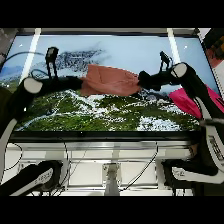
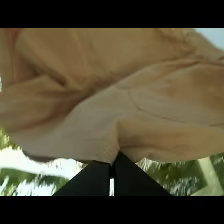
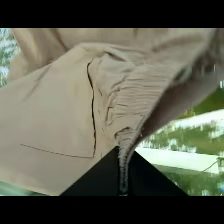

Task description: Fold the clothes and pants, and hang the long-sleeved shirts on hangers.

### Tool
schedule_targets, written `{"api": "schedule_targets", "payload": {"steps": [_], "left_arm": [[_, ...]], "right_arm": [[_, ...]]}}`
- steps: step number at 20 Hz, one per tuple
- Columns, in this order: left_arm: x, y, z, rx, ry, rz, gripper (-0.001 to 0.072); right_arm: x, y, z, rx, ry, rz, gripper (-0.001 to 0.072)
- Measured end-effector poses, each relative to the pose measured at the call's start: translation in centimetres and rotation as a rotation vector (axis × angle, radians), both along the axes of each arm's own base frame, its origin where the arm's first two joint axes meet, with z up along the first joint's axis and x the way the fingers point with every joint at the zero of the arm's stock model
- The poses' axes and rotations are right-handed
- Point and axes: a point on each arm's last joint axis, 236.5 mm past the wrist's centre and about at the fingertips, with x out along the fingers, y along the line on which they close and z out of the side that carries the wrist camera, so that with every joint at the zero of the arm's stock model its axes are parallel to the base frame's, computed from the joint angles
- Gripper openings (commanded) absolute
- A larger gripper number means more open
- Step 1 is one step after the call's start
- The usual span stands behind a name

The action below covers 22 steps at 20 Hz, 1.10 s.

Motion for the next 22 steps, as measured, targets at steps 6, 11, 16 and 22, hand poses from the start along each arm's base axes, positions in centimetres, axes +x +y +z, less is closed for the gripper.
{"api": "schedule_targets", "payload": {"steps": [6,11,16,22], "left_arm": [[-6.2,1.3,-1.8,-0.059,0.050,0.077,0.0004],[-11.2,0.6,-2.8,-0.132,0.087,0.096,0.0003],[-15.4,-2.7,-3.4,-0.141,0.126,0.014,0.0003],[-12.6,-3.4,-0.8,-0.170,0.024,0.114,0.0003]], "right_arm": [[-6.4,-0.7,0.1,0.030,0.034,-0.038,0.0015],[-13.2,-0.8,-1.9,0.053,0.158,-0.040,0.0015],[-19.0,0.8,-3.0,0.094,0.308,-0.009,0.0016],[-17.3,-1.1,-3.4,0.120,0.321,-0.211,0.0017]]}}
